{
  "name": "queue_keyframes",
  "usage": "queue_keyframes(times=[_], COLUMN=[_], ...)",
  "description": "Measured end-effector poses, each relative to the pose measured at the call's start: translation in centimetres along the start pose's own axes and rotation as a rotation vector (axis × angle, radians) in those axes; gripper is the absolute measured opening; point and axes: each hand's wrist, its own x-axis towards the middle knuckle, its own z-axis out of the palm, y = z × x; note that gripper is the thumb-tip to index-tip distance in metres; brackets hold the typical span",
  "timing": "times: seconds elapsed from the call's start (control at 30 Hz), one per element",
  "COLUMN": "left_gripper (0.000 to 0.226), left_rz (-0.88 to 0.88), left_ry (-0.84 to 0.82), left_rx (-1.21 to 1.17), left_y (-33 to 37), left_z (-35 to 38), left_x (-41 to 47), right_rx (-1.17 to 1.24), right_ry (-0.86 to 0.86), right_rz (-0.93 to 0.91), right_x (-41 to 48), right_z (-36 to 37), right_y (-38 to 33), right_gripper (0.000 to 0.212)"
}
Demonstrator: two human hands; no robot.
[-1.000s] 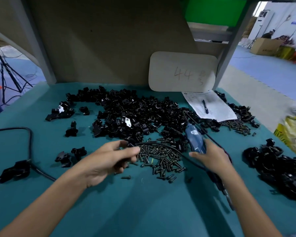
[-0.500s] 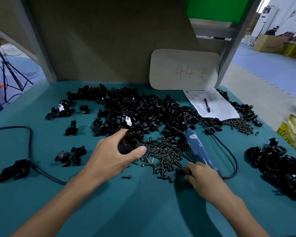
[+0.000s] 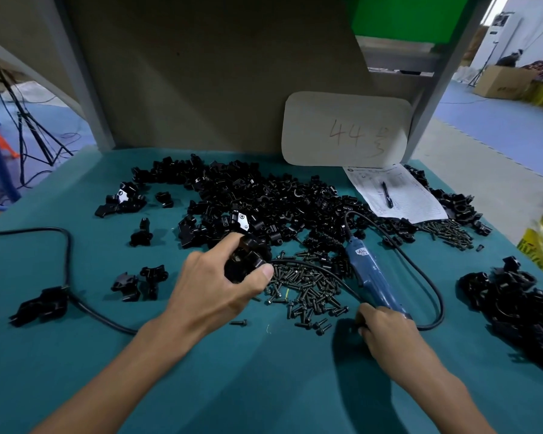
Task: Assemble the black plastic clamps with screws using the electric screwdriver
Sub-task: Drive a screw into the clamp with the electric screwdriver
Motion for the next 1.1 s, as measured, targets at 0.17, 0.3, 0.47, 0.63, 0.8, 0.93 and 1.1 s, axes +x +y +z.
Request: queue_keyframes(times=[0.17, 0.3, 0.47, 0.63, 0.8, 0.93, 1.1], left_gripper=[0.035, 0.037, 0.037, 0.031, 0.038, 0.035, 0.040], left_rz=[-0.006, -0.001, 0.020, 0.004, -0.078, -0.086, 0.025], left_ry=[0.015, 0.003, 0.051, -0.063, -0.198, -0.249, -0.193], left_rx=[-0.036, -0.050, -0.017, -0.098, 0.075, 0.035, 0.007], left_y=[0.1, 0.4, 0.8, 1.6, 1.1, 1.3, 1.6], left_z=[0.3, 0.5, 0.7, 0.8, -0.1, -0.2, -0.1], left_x=[-0.2, -0.3, -0.2, 0.4, 1.0, 0.6, 0.3], right_rx=[0.123, 0.532, 1.198, 1.649, 1.690, 1.662, 1.722], right_ry=[0.058, 0.145, 0.133, 0.092, 0.088, 0.085, 0.091], right_rz=[0.013, -0.059, -0.292, -0.358, -0.311, -0.285, -0.245], right_x=[-0.2, -0.6, -1.2, -1.1, -1.0, -1.0, -0.9], right_z=[-0.4, -2.0, -6.0, -7.6, -7.9, -8.0, -8.2], right_y=[-0.4, -1.1, -4.5, -9.3, -10.3, -10.4, -10.1], right_gripper=[0.015, 0.006, 0.015, 0.016, 0.021, 0.016, 0.021])
